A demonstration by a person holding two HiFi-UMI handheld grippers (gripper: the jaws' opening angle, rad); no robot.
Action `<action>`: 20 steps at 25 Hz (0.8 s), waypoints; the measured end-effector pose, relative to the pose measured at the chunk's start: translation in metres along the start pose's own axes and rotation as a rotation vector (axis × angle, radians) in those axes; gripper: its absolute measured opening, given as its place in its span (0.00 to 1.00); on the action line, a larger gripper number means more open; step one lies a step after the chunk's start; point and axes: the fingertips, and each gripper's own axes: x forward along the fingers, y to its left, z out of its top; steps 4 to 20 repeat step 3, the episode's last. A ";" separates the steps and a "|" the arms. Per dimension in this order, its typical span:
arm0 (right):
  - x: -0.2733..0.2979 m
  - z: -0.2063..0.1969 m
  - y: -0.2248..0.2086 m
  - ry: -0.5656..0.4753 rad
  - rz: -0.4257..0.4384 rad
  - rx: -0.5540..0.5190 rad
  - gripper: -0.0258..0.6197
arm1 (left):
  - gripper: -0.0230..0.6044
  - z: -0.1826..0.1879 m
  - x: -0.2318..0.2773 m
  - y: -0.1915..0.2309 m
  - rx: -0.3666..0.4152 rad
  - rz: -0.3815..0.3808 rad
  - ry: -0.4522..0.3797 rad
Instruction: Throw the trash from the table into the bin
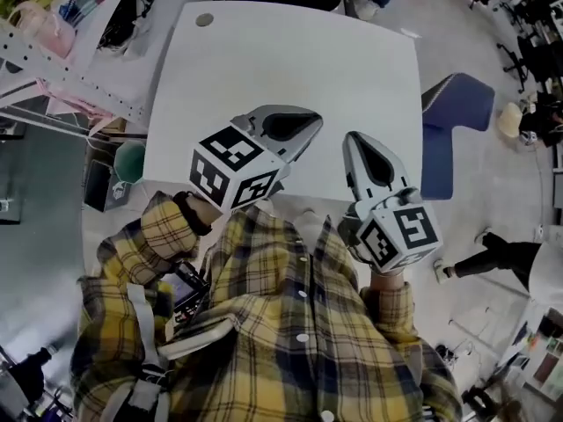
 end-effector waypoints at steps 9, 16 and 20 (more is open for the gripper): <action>-0.006 -0.009 0.002 0.021 -0.012 0.011 0.04 | 0.05 -0.013 -0.006 -0.001 0.012 -0.041 0.067; -0.006 -0.009 0.002 0.021 -0.012 0.011 0.04 | 0.05 -0.013 -0.006 -0.001 0.012 -0.041 0.067; -0.006 -0.009 0.002 0.021 -0.012 0.011 0.04 | 0.05 -0.013 -0.006 -0.001 0.012 -0.041 0.067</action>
